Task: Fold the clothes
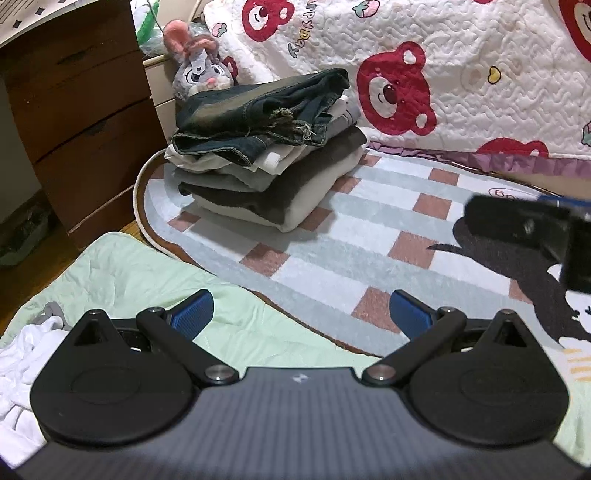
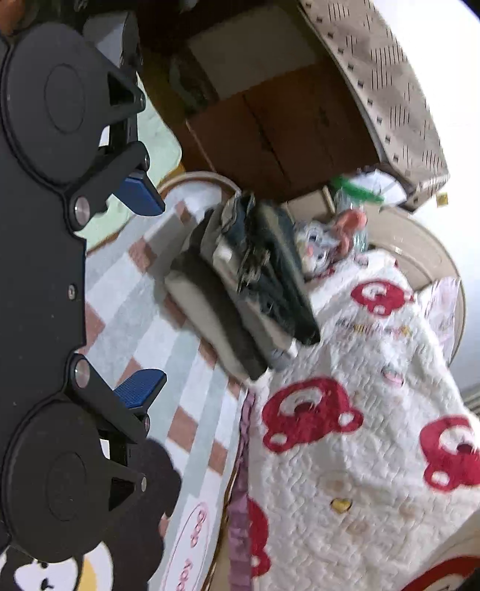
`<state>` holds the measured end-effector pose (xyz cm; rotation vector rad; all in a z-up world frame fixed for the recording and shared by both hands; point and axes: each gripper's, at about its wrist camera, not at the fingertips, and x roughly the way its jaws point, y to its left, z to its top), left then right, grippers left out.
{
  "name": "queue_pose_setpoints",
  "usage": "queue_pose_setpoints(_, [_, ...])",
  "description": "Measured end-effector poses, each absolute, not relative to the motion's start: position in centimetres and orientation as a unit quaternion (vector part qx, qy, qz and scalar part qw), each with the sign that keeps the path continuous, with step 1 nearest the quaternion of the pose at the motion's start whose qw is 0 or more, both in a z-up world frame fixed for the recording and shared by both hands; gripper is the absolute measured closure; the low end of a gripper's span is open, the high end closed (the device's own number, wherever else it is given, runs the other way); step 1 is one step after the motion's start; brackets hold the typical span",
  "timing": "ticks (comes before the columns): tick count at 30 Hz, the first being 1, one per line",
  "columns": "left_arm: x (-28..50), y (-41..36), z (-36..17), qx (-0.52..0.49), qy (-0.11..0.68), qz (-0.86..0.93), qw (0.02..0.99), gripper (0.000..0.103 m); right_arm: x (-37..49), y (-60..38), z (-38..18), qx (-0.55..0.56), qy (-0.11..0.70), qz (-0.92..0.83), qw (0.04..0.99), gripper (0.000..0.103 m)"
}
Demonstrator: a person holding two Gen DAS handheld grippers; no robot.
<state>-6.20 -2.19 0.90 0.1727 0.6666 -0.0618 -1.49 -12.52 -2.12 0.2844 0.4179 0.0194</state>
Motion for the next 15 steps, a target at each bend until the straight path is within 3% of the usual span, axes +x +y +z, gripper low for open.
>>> queue_pose_setpoints(15, [-6.6, -1.6, 1.7, 0.076, 0.336, -0.036, 0.938, 0.000, -1.9, -11.1, -1.3, 0.117, 0.187, 0.009, 0.975, 0.010])
